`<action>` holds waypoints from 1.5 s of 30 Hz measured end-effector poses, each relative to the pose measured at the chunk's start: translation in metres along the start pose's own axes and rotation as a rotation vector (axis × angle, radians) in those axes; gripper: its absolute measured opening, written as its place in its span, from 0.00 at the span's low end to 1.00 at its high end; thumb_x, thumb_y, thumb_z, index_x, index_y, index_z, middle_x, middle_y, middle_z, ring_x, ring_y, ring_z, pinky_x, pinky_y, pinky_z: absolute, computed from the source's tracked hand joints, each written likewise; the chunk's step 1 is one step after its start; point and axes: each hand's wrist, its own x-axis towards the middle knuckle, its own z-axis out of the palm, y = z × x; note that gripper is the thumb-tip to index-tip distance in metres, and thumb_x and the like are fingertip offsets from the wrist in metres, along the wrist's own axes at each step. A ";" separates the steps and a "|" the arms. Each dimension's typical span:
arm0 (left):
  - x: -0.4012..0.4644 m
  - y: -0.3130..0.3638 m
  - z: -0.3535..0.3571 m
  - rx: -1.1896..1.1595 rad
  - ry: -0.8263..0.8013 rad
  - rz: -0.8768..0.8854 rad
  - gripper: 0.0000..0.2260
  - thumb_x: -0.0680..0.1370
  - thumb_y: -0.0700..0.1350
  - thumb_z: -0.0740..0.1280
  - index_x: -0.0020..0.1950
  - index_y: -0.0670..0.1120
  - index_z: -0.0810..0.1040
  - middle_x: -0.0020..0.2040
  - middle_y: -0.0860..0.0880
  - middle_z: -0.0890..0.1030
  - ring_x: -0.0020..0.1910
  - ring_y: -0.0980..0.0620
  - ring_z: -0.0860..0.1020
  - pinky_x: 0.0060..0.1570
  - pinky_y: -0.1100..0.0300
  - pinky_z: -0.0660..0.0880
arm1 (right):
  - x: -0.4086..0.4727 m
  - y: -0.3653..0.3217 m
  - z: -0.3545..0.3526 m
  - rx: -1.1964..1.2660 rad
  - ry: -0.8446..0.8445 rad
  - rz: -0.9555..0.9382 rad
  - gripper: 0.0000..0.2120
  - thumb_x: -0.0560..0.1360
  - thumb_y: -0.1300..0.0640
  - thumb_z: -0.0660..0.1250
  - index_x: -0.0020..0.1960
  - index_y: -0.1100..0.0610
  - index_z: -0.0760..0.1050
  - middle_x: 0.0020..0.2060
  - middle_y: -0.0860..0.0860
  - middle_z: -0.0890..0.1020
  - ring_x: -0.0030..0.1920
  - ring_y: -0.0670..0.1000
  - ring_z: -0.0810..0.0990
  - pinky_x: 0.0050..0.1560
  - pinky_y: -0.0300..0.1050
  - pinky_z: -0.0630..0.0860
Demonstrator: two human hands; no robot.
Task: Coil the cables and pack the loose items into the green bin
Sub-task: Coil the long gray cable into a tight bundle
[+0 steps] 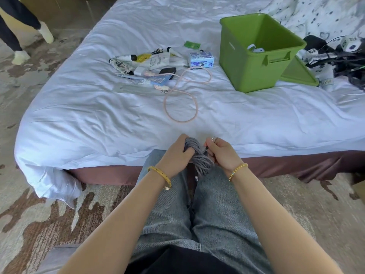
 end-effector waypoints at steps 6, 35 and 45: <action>0.001 0.015 -0.001 0.062 -0.035 0.060 0.03 0.78 0.41 0.56 0.49 0.43 0.63 0.35 0.49 0.70 0.30 0.53 0.68 0.30 0.57 0.67 | 0.011 0.003 0.001 0.207 0.130 0.077 0.14 0.80 0.57 0.57 0.36 0.58 0.70 0.17 0.44 0.66 0.18 0.42 0.63 0.24 0.37 0.59; 0.021 0.006 -0.011 -0.177 -0.055 -0.193 0.08 0.74 0.38 0.64 0.35 0.44 0.71 0.27 0.49 0.70 0.21 0.56 0.68 0.22 0.66 0.65 | -0.032 -0.036 0.006 -0.748 -0.121 -0.478 0.10 0.74 0.53 0.67 0.41 0.59 0.81 0.32 0.51 0.78 0.33 0.47 0.73 0.36 0.34 0.67; 0.007 0.006 -0.010 -0.672 0.045 -0.183 0.05 0.76 0.36 0.66 0.43 0.45 0.78 0.37 0.51 0.78 0.32 0.62 0.78 0.31 0.74 0.74 | -0.023 -0.029 0.001 -0.460 0.009 -0.264 0.12 0.72 0.55 0.69 0.31 0.50 0.72 0.24 0.45 0.76 0.24 0.39 0.71 0.31 0.36 0.66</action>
